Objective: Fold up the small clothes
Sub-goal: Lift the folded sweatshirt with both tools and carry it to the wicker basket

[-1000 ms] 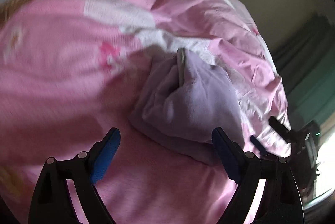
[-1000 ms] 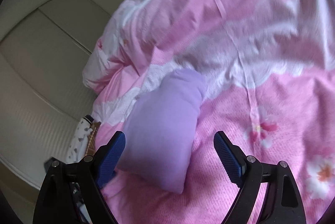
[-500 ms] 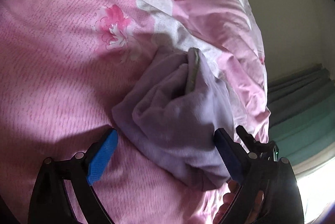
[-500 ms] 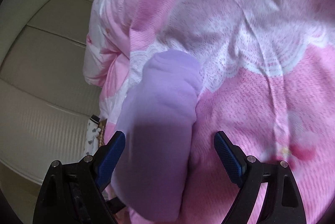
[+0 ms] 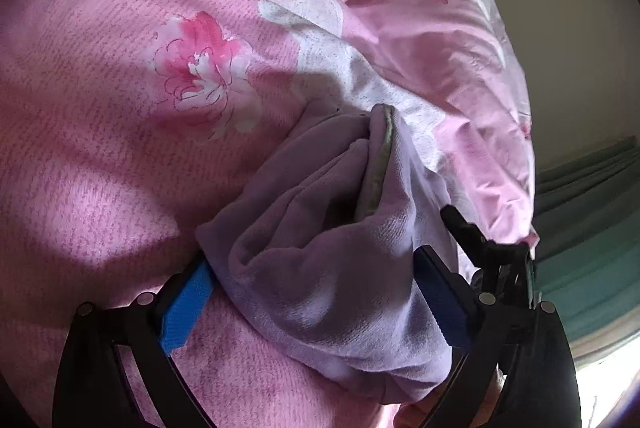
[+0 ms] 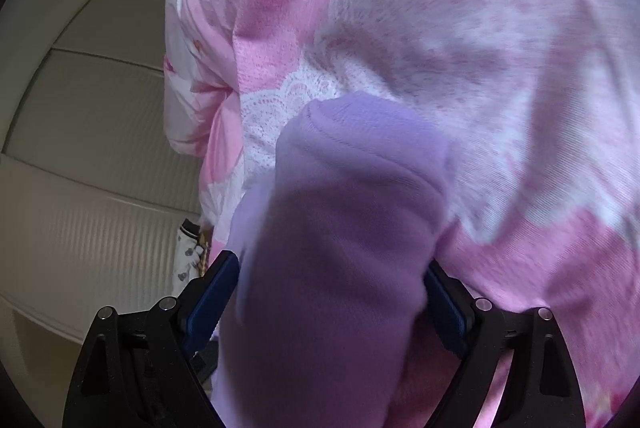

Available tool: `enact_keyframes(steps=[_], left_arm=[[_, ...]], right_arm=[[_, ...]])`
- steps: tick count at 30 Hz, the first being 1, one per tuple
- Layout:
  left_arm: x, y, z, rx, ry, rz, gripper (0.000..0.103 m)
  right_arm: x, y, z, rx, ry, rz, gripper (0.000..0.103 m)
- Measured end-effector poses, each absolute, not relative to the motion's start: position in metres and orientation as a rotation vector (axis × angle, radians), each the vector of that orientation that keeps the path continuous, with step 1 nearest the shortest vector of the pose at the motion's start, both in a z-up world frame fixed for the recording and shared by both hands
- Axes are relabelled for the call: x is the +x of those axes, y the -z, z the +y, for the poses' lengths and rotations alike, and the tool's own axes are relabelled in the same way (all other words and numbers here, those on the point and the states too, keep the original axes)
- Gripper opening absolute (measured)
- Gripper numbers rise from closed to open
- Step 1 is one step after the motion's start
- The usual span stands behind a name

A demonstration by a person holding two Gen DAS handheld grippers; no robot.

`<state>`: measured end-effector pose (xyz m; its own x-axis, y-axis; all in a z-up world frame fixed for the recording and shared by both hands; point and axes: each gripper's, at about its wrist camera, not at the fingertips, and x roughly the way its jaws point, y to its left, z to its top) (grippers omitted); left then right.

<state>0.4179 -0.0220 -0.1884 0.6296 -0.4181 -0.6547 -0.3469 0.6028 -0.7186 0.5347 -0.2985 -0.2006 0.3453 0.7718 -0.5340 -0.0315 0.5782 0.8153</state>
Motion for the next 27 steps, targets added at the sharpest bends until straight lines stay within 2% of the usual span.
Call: enact_keyframes(steps=[4, 6, 11, 12, 13, 14, 15, 17, 20, 27], left_arm=[[0.410, 0.194, -0.021, -0.956, 0.024, 0.919, 0.090], [0.405, 0.197, -0.019, -0.947, 0.039, 0.909, 0.088], [0.405, 0.203, -0.012, -1.003, 0.054, 0.874, 0.088], [0.406, 0.204, -0.010, -1.029, 0.060, 0.865, 0.085], [0.407, 0.204, -0.009, -1.041, 0.070, 0.861, 0.075], [0.409, 0.203, -0.009, -1.044, 0.087, 0.861, 0.064], [0.410, 0.202, -0.009, -1.044, 0.108, 0.863, 0.061], [0.410, 0.199, -0.009, -1.041, 0.132, 0.860, 0.052], [0.407, 0.190, -0.009, -1.035, 0.155, 0.850, 0.048], [0.391, 0.159, -0.007, -0.999, 0.190, 0.832, 0.048]], right_arm=[[0.531, 0.195, -0.287, 0.743, -0.608, 1.113, 0.089], [0.528, 0.194, -0.287, 0.734, -0.611, 1.113, 0.083], [0.523, 0.198, -0.291, 0.752, -0.609, 1.109, 0.076], [0.522, 0.198, -0.292, 0.752, -0.600, 1.106, 0.070], [0.522, 0.198, -0.292, 0.767, -0.593, 1.100, 0.068], [0.521, 0.198, -0.293, 0.783, -0.594, 1.094, 0.059], [0.520, 0.197, -0.294, 0.795, -0.599, 1.087, 0.053], [0.516, 0.194, -0.295, 0.792, -0.610, 1.073, 0.047], [0.510, 0.189, -0.298, 0.821, -0.616, 1.049, 0.044], [0.487, 0.167, -0.304, 0.865, -0.617, 1.007, 0.043]])
